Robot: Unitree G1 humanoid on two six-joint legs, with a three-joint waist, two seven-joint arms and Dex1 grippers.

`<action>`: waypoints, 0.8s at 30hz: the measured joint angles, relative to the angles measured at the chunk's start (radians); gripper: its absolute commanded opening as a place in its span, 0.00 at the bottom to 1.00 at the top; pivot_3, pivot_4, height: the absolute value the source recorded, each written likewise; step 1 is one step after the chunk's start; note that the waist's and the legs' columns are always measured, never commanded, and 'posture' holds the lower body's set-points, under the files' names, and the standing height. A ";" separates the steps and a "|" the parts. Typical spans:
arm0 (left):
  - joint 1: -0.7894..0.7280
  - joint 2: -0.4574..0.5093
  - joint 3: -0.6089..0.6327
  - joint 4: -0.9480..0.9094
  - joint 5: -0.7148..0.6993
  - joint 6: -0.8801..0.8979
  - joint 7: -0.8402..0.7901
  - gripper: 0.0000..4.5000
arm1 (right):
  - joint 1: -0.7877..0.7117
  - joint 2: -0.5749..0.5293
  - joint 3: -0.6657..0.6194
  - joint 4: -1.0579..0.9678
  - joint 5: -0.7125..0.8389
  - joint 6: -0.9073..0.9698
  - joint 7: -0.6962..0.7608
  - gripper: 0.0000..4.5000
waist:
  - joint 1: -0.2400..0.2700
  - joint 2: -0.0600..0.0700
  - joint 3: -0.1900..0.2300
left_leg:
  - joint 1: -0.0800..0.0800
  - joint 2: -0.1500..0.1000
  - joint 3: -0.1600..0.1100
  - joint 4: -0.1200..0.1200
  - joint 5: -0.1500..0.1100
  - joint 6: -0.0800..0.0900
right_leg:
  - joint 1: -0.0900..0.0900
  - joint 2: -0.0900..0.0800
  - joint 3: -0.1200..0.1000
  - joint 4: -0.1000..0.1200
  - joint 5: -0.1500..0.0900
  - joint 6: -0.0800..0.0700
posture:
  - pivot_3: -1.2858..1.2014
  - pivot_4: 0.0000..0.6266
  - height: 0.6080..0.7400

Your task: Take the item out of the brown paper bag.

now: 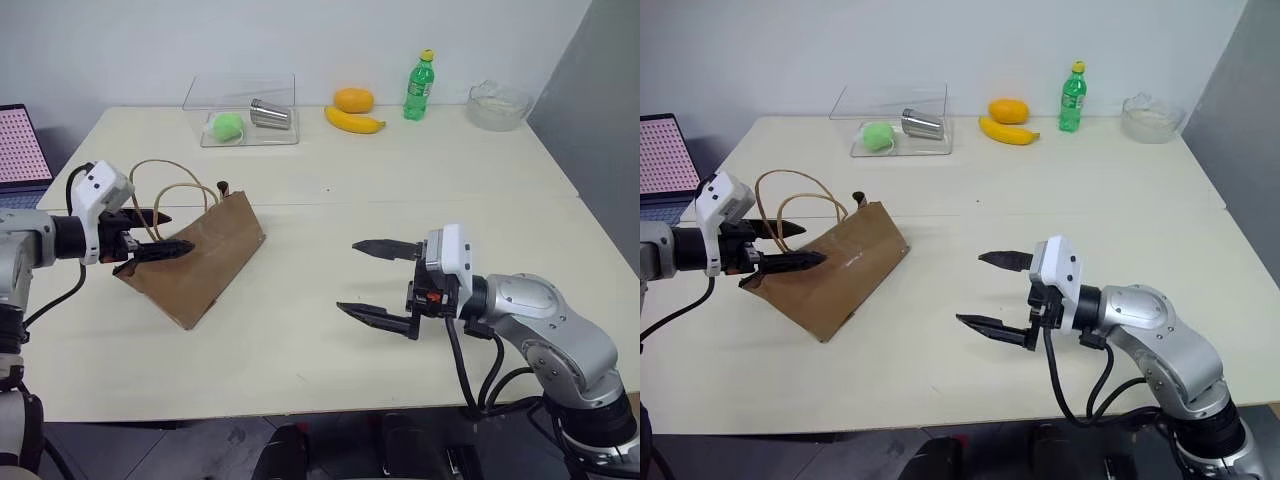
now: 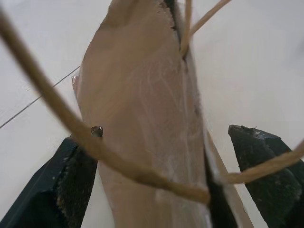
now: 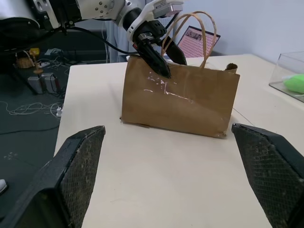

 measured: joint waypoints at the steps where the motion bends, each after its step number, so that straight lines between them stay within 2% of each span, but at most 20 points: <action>1: 0.014 0.000 0.006 -0.004 0.000 0.005 0.000 0.99 | 0.000 0.000 0.000 0.000 0.000 0.001 -0.001 1.00 | 0.000 0.000 0.000 | 0.000 0.000 0.000 0.000 0.000 0.000 | 0.000 0.000 0.000 0.000 0.000 0.000 | 0.52 0.24 1.00; 2: 0.021 -0.003 0.006 -0.005 0.000 0.013 0.000 0.99 | 0.000 0.000 0.000 0.000 0.000 0.001 -0.001 1.00 | 0.000 0.000 0.000 | 0.000 0.000 0.000 0.000 0.000 0.000 | 0.000 0.000 0.000 0.000 0.000 0.000 | 0.52 0.24 1.00; 5: 0.024 -0.032 0.009 -0.006 0.000 0.017 0.006 0.88 | -0.002 0.000 0.000 0.000 0.000 0.002 0.000 1.00 | 0.001 0.000 0.000 | 0.000 0.000 -0.001 0.001 0.000 0.000 | 0.000 0.000 0.000 0.000 0.000 0.000 | 0.52 0.24 1.00; 15: -0.074 -0.113 -0.018 0.054 0.051 -0.024 0.006 0.18 | -0.012 0.000 0.001 0.001 0.000 0.009 0.002 1.00 | 0.001 0.000 0.000 | 0.000 0.000 -0.001 0.001 0.000 0.000 | 0.000 0.000 -0.001 0.000 0.000 0.000 | 0.52 0.24 1.00; 18: -0.105 -0.118 -0.033 0.092 0.076 -0.050 -0.009 0.00 | -0.008 0.000 -0.001 -0.004 0.001 0.020 -0.006 1.00 | 0.000 0.000 0.000 | 0.000 0.000 -0.001 0.001 0.000 0.000 | 0.000 0.000 -0.001 0.001 0.000 0.000 | 0.52 0.24 1.00; 24: -0.192 -0.128 -0.075 0.200 0.134 -0.119 -0.069 0.00 | 0.003 0.002 -0.002 -0.020 0.007 0.032 -0.040 1.00 | 0.002 0.000 0.000 | -0.001 -0.001 -0.001 0.001 0.000 0.000 | 0.000 0.000 -0.001 0.001 0.000 0.000 | 0.52 0.24 1.00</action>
